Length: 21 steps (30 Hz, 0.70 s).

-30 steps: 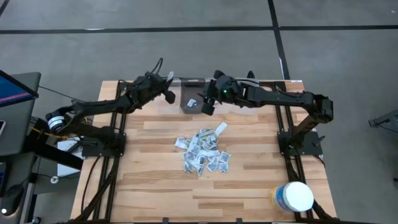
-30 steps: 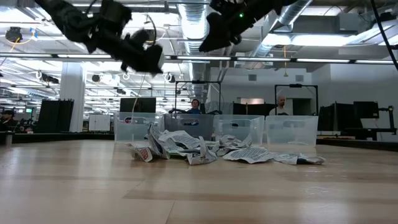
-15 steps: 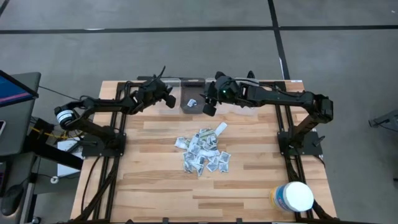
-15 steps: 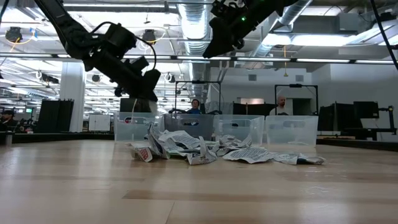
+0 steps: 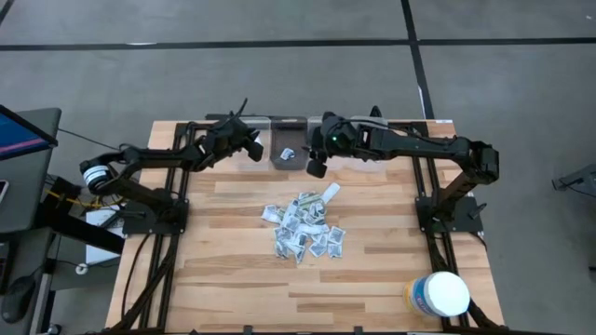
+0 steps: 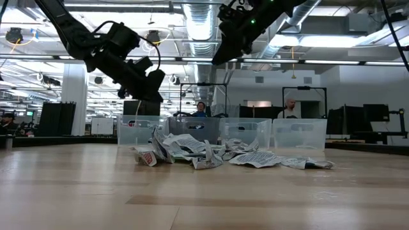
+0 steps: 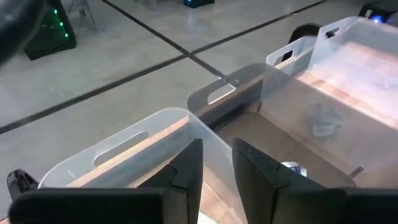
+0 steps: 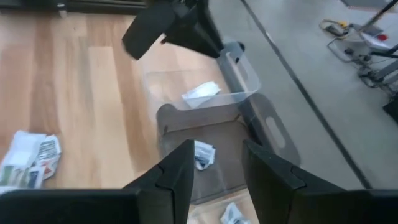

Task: Pick & Place First Aid Supplies
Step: Put the ointment pack into the right transparent bin

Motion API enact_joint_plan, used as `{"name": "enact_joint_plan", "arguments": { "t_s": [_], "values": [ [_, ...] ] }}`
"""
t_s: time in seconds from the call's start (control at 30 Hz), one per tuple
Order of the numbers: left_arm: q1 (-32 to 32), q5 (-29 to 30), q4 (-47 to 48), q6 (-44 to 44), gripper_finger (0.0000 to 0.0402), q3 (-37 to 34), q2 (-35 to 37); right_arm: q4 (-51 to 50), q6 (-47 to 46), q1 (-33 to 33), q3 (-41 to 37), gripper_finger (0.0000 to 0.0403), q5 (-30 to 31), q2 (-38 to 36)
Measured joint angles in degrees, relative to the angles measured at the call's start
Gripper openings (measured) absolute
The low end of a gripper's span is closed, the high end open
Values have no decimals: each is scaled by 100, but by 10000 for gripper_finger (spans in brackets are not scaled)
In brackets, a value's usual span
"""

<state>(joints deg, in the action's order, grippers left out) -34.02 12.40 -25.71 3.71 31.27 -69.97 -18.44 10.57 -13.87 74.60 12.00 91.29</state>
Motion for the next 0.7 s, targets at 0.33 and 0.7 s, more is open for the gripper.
{"name": "enact_joint_plan", "arguments": {
  "t_s": [0.33,0.7],
  "values": [
    [355,-452,2,-30,88,0,739,-240,49,0,-1,122,-773,0],
    [659,-2211,1144,-569,86,0,1528,-657,350,-13,-1,121,-772,0]
  ]
}}
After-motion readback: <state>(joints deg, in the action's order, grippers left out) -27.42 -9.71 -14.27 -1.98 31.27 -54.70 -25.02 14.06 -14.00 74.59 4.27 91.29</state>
